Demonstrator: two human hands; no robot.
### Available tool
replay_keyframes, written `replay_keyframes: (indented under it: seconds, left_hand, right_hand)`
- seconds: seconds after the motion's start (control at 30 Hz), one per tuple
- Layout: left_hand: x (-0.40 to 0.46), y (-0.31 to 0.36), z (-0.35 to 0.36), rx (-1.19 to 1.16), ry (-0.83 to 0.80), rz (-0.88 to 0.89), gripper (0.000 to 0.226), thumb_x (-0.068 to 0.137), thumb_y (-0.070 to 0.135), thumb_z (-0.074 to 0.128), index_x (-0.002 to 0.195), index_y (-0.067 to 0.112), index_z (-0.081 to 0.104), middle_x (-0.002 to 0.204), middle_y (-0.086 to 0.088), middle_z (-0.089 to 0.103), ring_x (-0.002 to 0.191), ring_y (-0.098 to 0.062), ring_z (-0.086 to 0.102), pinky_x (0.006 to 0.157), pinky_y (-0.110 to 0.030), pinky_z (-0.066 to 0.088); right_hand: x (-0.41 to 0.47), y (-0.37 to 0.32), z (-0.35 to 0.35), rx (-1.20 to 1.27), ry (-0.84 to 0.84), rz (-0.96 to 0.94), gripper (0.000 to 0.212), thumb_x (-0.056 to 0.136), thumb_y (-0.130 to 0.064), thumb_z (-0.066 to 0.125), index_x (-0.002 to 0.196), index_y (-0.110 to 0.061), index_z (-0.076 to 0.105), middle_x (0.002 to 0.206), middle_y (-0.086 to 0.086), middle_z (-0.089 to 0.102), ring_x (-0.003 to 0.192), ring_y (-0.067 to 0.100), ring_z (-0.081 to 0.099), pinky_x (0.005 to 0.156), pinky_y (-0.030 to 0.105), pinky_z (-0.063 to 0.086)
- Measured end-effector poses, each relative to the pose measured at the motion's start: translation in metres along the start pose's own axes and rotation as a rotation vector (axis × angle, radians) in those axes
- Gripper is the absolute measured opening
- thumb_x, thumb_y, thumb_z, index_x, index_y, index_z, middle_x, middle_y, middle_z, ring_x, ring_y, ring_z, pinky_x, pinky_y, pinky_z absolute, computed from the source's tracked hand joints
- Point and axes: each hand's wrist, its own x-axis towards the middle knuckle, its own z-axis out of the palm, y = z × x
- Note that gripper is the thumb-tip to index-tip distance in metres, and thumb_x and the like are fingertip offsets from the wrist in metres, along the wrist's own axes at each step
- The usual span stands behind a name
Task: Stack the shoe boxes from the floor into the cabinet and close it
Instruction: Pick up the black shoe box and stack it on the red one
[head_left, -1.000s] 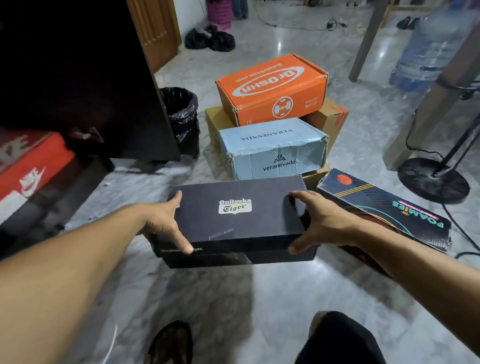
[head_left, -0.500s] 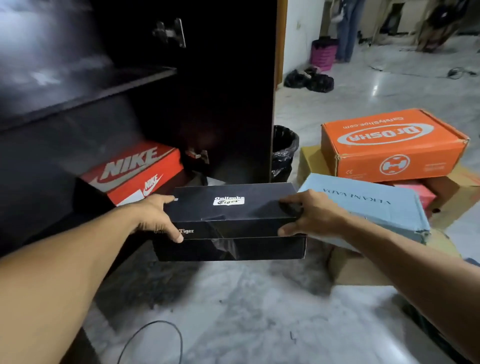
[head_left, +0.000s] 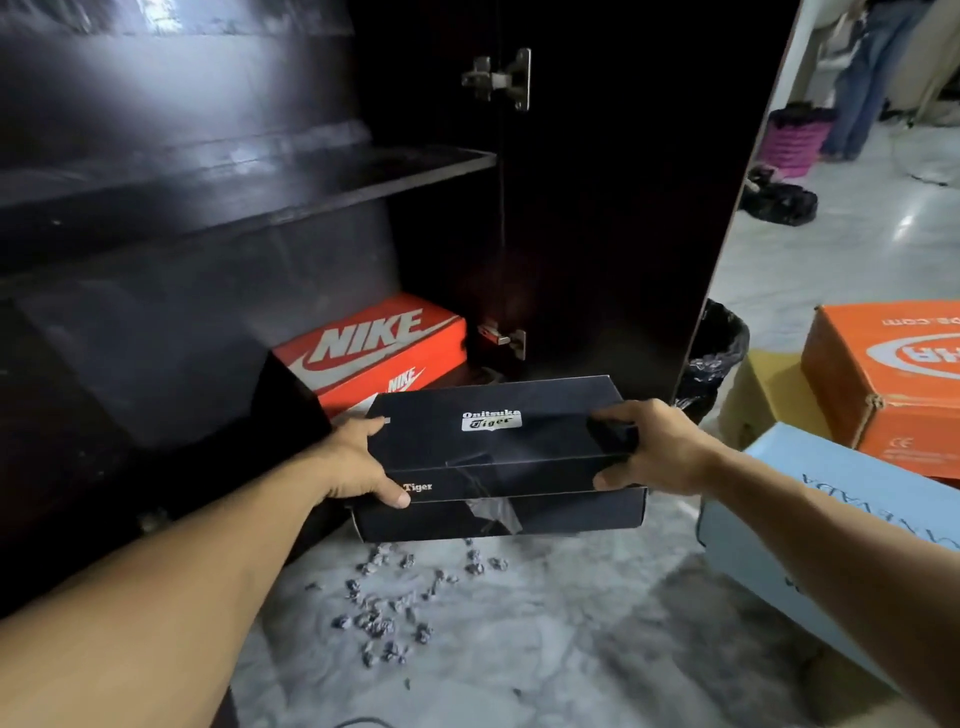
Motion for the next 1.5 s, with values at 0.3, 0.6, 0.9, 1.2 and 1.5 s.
replay_keyframes:
  seconds: [0.3,0.6,0.9,1.2,1.5]
  left_hand:
    - [0.058,-0.020,-0.065,-0.097,0.264,-0.045,0.117,0.046,0.012,0.096,0.147,0.024,0.038,0.139,-0.005,0.052,0.124,-0.021,0.053,0.109,-0.035,0.040]
    - [0.131,-0.030,-0.119,-0.163,0.516,-0.034,0.106,0.057,0.010,0.091,0.147,0.022,0.036,0.149,-0.004,0.041,0.132,-0.017,0.043,0.102,-0.022,0.031]
    - [0.194,-0.039,-0.111,-0.168,0.644,-0.068,0.092,0.065,0.008,0.087,0.144,0.008,0.041,0.150,-0.008,0.041,0.137,-0.022,0.039,0.108,-0.021,0.025]
    - [0.227,-0.036,-0.099,0.090,0.855,0.006,0.058,0.081,0.009,0.075,0.135,0.011,0.054,0.151,-0.003,0.041,0.142,-0.019,0.031,0.111,-0.021,0.020]
    - [0.235,-0.028,-0.097,0.424,0.731,-0.077,0.069,0.087,0.023,0.067,0.147,0.010,0.033,0.159,-0.007,0.023,0.149,-0.023,0.011,0.117,-0.037,0.017]
  right_hand:
    - [0.130,-0.051,0.016,-0.058,0.026,-0.177,0.075,0.068,-0.018,0.083,0.136,-0.023,0.053,0.130,0.004,0.058,0.119,0.021,0.055,0.090,0.019,0.041]
    - [0.285,-0.090,0.048,-0.049,0.057,-0.285,0.072,0.075,-0.017,0.079,0.140,-0.023,0.048,0.142,0.006,0.046,0.129,0.024,0.045,0.102,0.023,0.036]
    - [0.381,-0.107,0.080,-0.206,0.291,-0.286,0.048,0.083,-0.018,0.064,0.128,-0.036,0.059,0.130,0.008,0.059,0.124,0.029,0.049,0.103,0.037,0.043]
    - [0.401,-0.129,0.112,-0.264,0.502,-0.402,0.032,0.085,-0.002,0.046,0.112,-0.007,0.063,0.110,0.018,0.063,0.101,0.040,0.060,0.075,0.039,0.047]
    - [0.401,-0.135,0.100,-0.159,0.044,-0.261,0.088,0.085,0.012,0.048,0.154,-0.019,0.002,0.161,-0.004,-0.010,0.146,0.026,0.019,0.113,0.031,0.033]
